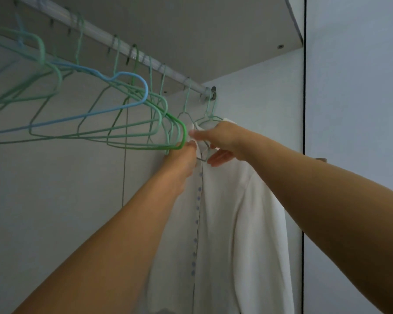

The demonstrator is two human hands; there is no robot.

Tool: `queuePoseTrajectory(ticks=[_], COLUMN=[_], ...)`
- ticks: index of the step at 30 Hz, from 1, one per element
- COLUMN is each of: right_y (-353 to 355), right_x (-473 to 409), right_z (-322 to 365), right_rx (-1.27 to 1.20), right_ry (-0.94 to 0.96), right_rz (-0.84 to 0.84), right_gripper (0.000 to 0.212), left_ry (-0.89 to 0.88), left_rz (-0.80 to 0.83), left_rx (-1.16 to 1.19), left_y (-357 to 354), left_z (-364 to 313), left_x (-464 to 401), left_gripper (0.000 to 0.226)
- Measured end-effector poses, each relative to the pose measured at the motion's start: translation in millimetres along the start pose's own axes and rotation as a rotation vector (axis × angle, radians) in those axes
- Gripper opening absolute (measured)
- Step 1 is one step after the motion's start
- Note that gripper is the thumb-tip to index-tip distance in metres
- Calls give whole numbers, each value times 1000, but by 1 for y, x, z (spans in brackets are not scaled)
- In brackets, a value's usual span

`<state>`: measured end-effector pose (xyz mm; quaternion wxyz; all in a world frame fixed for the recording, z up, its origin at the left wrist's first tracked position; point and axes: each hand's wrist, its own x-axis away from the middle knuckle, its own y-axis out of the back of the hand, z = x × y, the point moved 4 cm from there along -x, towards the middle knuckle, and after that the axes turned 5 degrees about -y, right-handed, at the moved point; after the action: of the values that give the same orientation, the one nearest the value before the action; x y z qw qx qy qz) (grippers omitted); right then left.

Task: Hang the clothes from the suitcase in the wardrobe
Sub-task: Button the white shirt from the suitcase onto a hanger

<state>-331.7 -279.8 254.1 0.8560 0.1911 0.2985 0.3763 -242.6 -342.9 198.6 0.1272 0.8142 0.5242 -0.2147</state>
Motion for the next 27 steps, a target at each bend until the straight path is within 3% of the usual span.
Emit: queuePoseTrajectory(ticks=[2, 4, 8, 14, 19, 27], right_y=[-9, -15, -11, 8, 18, 34], right_x=[-2, -5, -11, -9, 7, 95], right_z=[-2, -5, -11, -16, -47, -118], right_rx=[6, -33, -2, -127, -128, 133], right_ry=[-30, -45, 63, 158, 120, 214], right_rz=[37, 50, -127, -329, -356, -431], right_gripper=[41, 37, 31, 34, 37, 36], left_ry=[17, 4, -42, -146, -112, 57], left_rz=[54, 97, 160, 243, 164, 319], left_rx=[51, 72, 72, 104, 55, 292], left_y=[-4, -7, -12, -27, -35, -106], left_z=[0, 0, -1, -12, 3, 22], left_x=[1, 2, 3, 7, 12, 62], left_gripper=[17, 15, 24, 31, 13, 74])
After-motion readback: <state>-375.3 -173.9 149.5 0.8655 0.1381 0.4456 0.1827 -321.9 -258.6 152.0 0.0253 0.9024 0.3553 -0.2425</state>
